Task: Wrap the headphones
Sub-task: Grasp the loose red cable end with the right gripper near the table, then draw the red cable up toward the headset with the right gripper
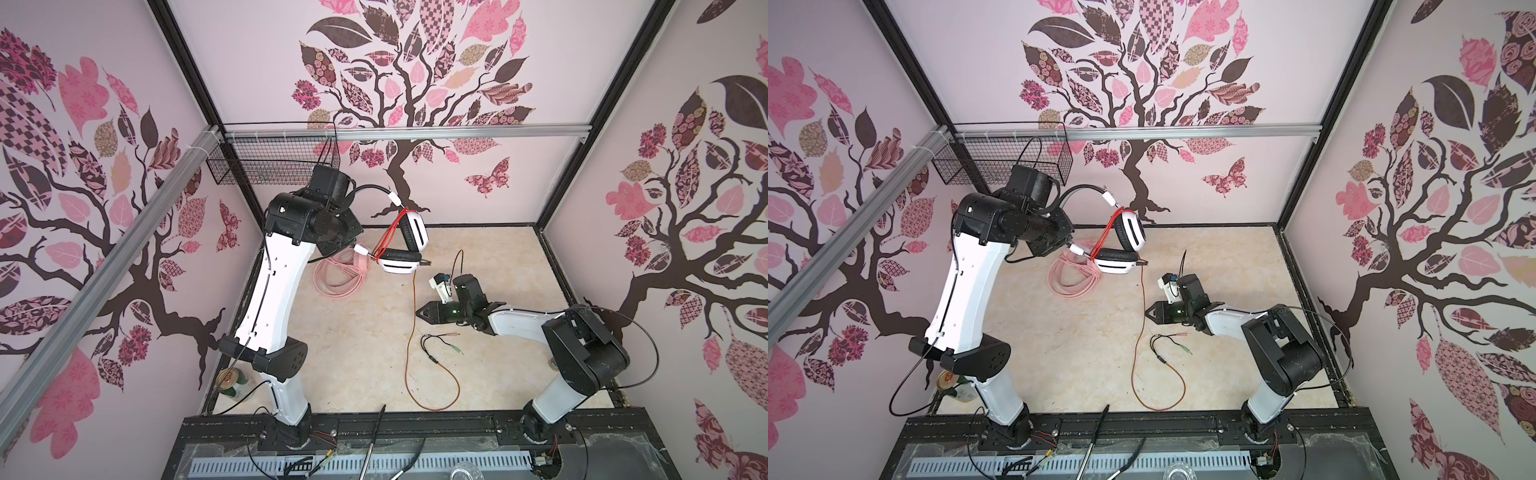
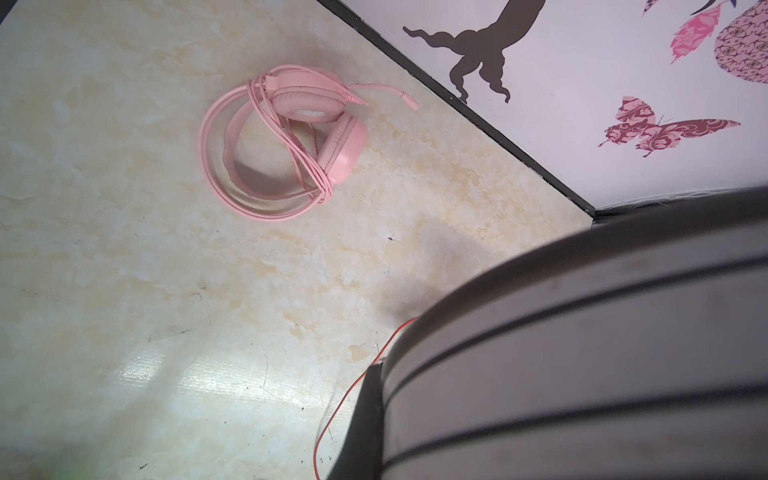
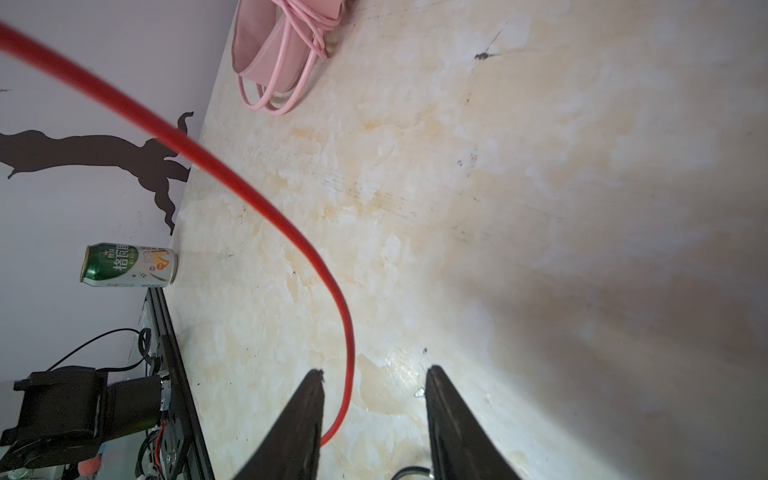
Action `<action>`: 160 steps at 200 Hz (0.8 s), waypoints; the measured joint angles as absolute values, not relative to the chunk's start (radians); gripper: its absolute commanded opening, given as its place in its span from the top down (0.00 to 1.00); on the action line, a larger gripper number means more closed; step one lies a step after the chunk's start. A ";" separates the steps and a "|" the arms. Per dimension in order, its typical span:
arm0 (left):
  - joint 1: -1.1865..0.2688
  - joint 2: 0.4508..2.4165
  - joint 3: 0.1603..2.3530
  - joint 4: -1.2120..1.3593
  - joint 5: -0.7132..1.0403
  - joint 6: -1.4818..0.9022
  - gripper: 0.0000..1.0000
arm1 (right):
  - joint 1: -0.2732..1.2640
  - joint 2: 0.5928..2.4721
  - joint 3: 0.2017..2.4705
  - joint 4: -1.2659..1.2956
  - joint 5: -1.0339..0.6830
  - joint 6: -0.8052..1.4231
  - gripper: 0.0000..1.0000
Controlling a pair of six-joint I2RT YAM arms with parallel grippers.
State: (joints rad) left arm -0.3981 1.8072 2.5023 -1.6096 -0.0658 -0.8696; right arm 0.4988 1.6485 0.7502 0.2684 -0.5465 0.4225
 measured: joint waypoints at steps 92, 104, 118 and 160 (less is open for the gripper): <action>-0.386 1.795 2.474 -1.602 -0.048 -0.867 1.00 | 0.523 1.729 0.744 0.372 -0.607 0.471 1.00; -0.359 1.785 2.438 -1.585 -0.009 -0.867 1.00 | 0.538 1.727 0.739 0.366 -0.598 0.464 1.00; -0.310 1.779 2.387 -1.558 0.052 -0.868 1.00 | 0.573 1.724 0.733 0.337 -0.573 0.447 1.00; -0.194 1.785 2.279 -1.480 0.210 -0.896 1.00 | 0.686 1.697 0.700 0.270 -0.513 0.421 1.00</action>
State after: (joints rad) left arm -0.1944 1.7847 2.2791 -1.4799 0.2100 -0.8955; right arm 0.6865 1.6970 0.7002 0.2695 -0.5133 0.4210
